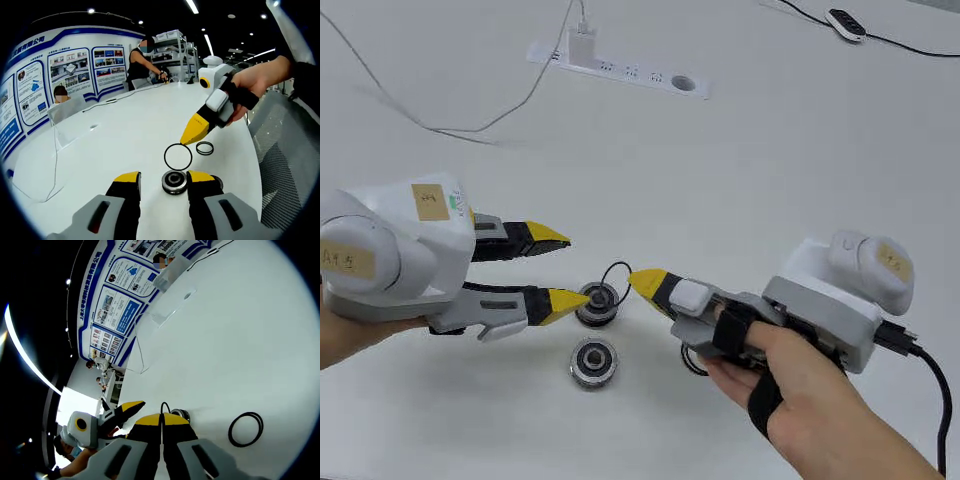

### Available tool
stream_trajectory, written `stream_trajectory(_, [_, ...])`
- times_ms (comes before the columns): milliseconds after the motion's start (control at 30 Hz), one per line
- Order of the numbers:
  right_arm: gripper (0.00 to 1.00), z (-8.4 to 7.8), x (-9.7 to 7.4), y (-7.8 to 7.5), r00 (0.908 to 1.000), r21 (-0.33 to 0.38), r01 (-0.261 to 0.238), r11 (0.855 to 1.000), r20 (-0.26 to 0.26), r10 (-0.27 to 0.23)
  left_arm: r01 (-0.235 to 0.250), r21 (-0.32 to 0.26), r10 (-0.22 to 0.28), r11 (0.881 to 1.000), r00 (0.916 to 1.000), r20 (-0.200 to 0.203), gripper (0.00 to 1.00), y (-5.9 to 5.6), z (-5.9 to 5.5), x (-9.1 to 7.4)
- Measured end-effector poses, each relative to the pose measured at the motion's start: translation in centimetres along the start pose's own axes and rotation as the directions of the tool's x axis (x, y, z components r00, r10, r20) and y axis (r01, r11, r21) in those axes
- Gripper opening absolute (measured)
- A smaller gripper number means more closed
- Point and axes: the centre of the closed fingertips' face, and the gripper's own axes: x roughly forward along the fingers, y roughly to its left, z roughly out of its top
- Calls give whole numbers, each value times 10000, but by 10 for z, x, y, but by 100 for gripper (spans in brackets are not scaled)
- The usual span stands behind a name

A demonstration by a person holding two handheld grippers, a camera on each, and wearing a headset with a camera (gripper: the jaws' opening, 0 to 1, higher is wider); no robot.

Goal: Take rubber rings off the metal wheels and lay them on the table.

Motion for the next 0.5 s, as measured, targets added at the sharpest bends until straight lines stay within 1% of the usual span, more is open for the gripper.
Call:
stream_trajectory(67, [1,3,-8,-6,9997,161,111,9998,195,-115,71,-50,-70,10000,10000,51,42,-2,2,1])
stream_trajectory(233, [1,5,-27,-25,9977,524,441,9977,490,-467,48,21,-48,10000,10000,43,49,-3,4,4])
stream_trajectory(333, [1,5,-38,-41,9952,637,762,9951,571,-799,57,150,-57,9999,10000,-26,51,-4,5,4])
stream_trajectory(367, [1,4,-43,-48,9936,846,873,9926,639,-928,61,173,-61,9998,10000,-37,52,-5,6,4])
stream_trajectory(433, [1,3,-49,-57,9913,938,1062,9899,673,-1128,36,171,-36,9998,10000,-32,54,-5,6,3])
stream_trajectory(500, [1,2,-54,-64,9888,1021,1222,9872,728,-1299,30,173,-29,9998,10000,-33,54,-5,7,3])
